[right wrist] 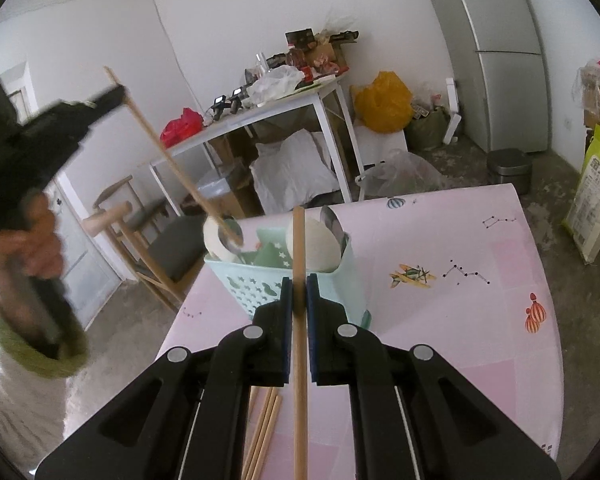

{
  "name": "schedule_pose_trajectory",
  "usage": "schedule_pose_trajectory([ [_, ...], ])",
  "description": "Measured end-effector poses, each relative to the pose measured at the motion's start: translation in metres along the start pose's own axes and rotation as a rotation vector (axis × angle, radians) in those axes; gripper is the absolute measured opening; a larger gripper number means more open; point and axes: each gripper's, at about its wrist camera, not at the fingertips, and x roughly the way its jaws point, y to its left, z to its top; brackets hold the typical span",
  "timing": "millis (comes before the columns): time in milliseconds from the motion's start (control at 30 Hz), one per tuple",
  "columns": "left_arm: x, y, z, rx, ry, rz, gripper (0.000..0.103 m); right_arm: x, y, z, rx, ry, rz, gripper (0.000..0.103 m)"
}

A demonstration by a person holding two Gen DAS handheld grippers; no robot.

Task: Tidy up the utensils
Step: 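Drop the left tool's chopstick into the holder while the right tool lifts its chopstick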

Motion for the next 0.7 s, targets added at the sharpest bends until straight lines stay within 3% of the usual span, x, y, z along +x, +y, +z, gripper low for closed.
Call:
schedule_pose_trajectory([
  [167, 0.044, 0.017, -0.036, 0.000, 0.035, 0.019, 0.004, -0.001, -0.003, 0.002, 0.011, -0.003, 0.005, 0.007],
  [333, 0.082, 0.030, -0.079, 0.018, 0.191, 0.051, 0.004, -0.004, -0.005, 0.004, 0.026, -0.010, 0.013, 0.007],
  [467, 0.087, 0.036, -0.095, 0.011, 0.246, 0.059, 0.005, -0.008, -0.008, 0.008, 0.040, -0.019, 0.021, 0.007],
  [500, 0.086, 0.037, -0.097, 0.012, 0.254, 0.057, 0.009, -0.009, -0.008, 0.010, 0.044, -0.023, 0.024, 0.007],
  [600, 0.077, 0.040, -0.098, 0.020, 0.242, 0.059, 0.034, -0.015, -0.004, 0.017, 0.047, -0.046, 0.036, 0.007],
  [700, 0.064, 0.041, -0.095, 0.036, 0.219, 0.055, 0.039, -0.023, -0.002, 0.027, 0.043, -0.083, 0.037, 0.007],
])
